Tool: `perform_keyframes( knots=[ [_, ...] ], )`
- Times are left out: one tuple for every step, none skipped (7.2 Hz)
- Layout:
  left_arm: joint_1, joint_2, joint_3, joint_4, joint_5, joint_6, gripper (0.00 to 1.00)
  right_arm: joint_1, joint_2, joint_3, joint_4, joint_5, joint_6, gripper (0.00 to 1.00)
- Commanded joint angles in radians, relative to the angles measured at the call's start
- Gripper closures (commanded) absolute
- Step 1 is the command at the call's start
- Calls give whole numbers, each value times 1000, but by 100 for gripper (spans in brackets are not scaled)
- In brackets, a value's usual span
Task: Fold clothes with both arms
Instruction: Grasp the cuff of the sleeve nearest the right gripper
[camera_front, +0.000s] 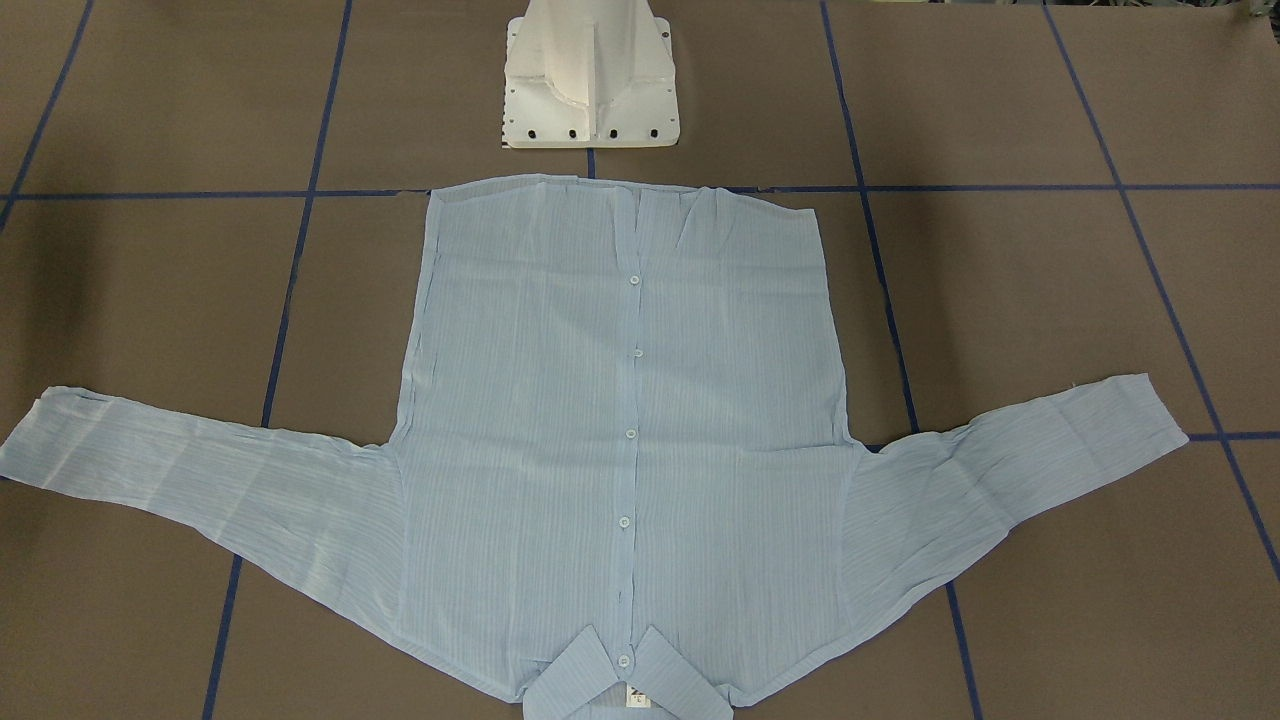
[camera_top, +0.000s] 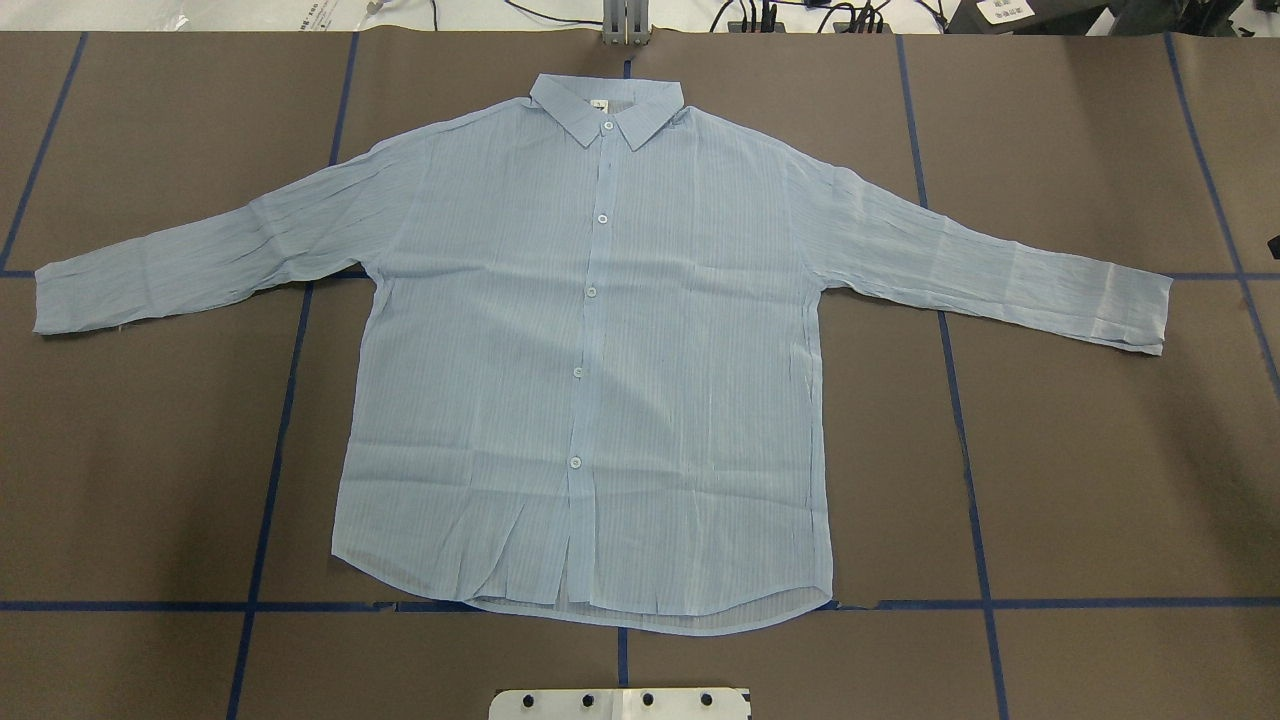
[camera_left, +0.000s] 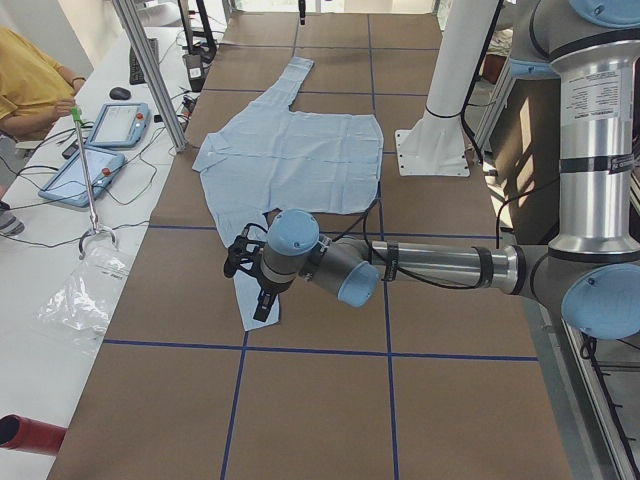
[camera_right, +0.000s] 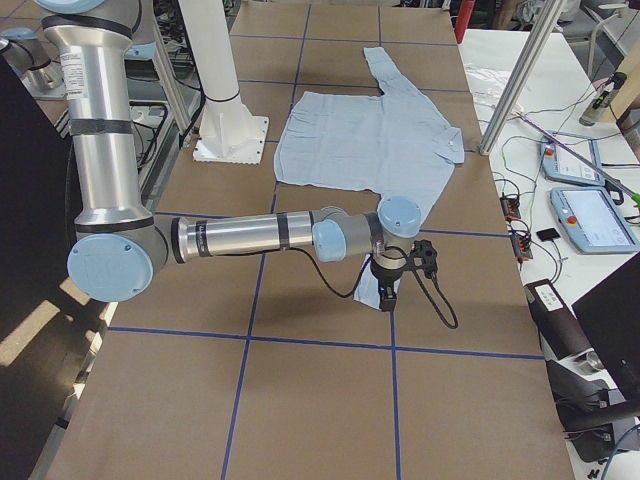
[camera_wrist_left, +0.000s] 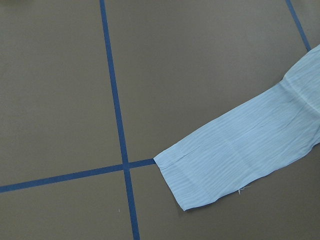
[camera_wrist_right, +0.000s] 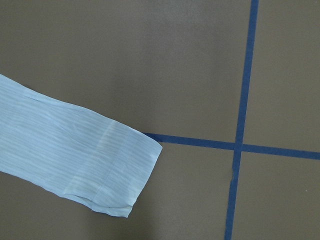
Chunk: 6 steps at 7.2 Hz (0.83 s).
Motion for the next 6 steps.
perform_keyframes(
  knots=[
    [0,-6,-2,-9,-8,-8,0,0,2,7,0,2,2,0],
    [0,-6,-2,-9,-8,-9,0,-3,14,15,2,-3,2,0],
    [0,-2,1,-11,-5,-8,0,-6,14,21,3,-3,3,0],
    [0,2,1,-11,-4,-8,0,-15,20,-11,3,0,0,0],
    [0,5,1,-11,1,-9,0,-24,12,-13,46,2,-2,0],
    [0,6,3,-11,1,-11,0,-53,8,-22,117,3,39,0]
  ],
)
